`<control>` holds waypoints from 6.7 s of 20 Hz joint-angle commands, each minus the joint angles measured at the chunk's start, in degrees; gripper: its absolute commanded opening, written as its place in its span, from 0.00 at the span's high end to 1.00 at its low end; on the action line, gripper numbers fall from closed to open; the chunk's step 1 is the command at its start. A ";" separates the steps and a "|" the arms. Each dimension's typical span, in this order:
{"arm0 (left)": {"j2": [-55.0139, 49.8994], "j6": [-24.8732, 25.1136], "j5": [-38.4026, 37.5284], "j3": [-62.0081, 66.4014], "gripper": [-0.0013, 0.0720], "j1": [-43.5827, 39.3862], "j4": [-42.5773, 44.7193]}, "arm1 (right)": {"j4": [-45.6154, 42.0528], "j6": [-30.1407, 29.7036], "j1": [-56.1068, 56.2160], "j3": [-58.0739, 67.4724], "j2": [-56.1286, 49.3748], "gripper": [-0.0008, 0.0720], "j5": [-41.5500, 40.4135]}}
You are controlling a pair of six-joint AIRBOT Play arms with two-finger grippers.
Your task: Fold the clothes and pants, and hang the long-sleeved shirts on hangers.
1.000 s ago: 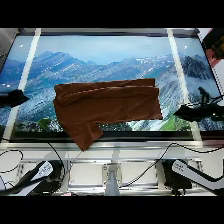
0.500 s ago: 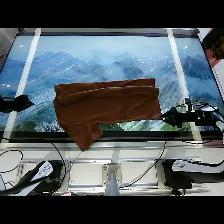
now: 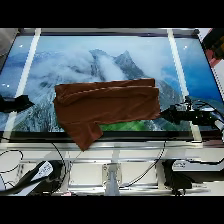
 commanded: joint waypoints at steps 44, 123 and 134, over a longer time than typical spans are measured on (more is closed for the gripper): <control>0.04 9.94 5.77 -35.45 0.30 -6.19 -7.32 | -0.72 -2.86 8.09 0.17 -0.09 0.97 -3.91; -18.43 16.13 62.73 -11.98 0.96 -30.95 -47.63 | 7.89 16.70 30.08 13.75 -1.88 0.98 -48.24; -14.80 17.38 62.38 -11.98 0.10 -28.41 -41.77 | -0.07 16.65 29.94 13.75 0.15 0.30 -40.68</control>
